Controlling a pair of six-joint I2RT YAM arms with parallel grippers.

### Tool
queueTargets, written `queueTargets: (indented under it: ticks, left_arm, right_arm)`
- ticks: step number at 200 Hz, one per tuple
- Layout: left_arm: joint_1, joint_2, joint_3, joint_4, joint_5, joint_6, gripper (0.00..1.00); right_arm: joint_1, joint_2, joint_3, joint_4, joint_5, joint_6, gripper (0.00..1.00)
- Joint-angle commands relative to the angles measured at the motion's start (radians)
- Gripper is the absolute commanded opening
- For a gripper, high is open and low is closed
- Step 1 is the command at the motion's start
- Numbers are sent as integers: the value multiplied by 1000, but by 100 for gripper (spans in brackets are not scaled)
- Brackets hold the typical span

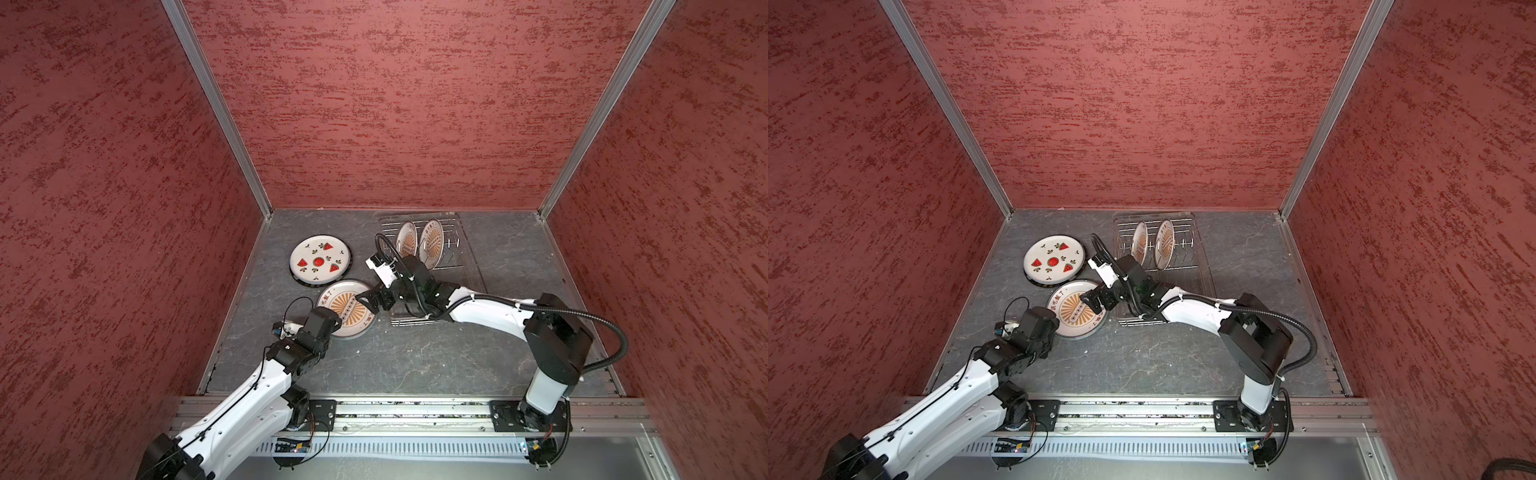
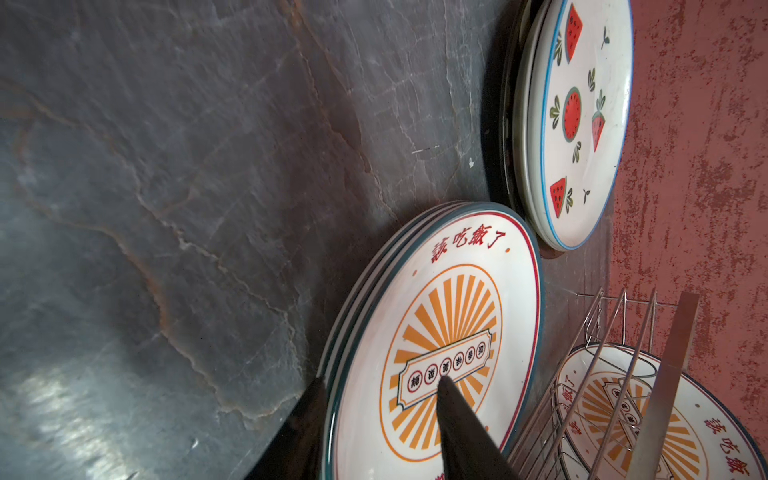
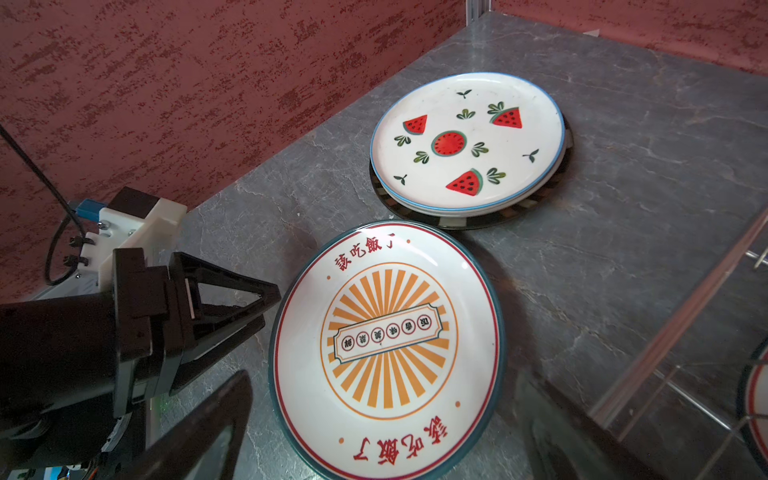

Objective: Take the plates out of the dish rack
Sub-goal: 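Open and raise the left gripper while the right gripper reaches into the rack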

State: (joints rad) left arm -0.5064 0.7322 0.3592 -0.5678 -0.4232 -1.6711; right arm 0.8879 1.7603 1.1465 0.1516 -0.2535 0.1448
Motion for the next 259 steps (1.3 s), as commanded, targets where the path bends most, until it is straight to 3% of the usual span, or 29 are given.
queueTargets:
  ticks: [1,35,69,81,96,115,128,147,169,199,221,237,259]
  left_arm:
    - [-4,-48,0,-33,-58,7,52]
    - [-7,-147,-28,-7,-95,61,76]
    - [-15,-215,-69,128,-87,211,100]
    - [-25,-227,-71,174,-90,277,100]
    - [-47,-239,-81,263,-95,374,99]
    - [-81,-247,-131,467,-70,487,99]
    - [-97,-242,-173,633,-25,567,99]
    - [-120,-221,-200,804,19,696,99]
    - [-142,-169,-185,887,45,830,99]
    - [-142,-73,-180,1095,277,973,100]
    - [-142,-8,-163,1175,392,1038,99]
    - [-142,40,-172,1256,424,1067,99]
    - [-131,107,-156,1283,474,1084,99]
  right_arm:
    - [8,-69,-30,53,31,-16,99]
    - [9,-164,-100,115,104,-4,99]
    - [8,-280,-173,126,135,-21,99]
    - [8,-348,-222,152,193,-17,99]
    - [8,-417,-290,211,352,-8,99]
    - [-1,-451,-295,180,565,21,99]
    - [-10,-448,-277,134,639,44,99]
    - [-31,-441,-275,119,666,70,99]
    - [-57,-433,-274,109,656,90,99]
    - [-103,-381,-228,89,635,124,99]
    - [-115,-313,-154,34,677,134,99]
    - [-120,-254,-117,18,695,125,91]
    - [-130,-192,-46,-52,719,140,89]
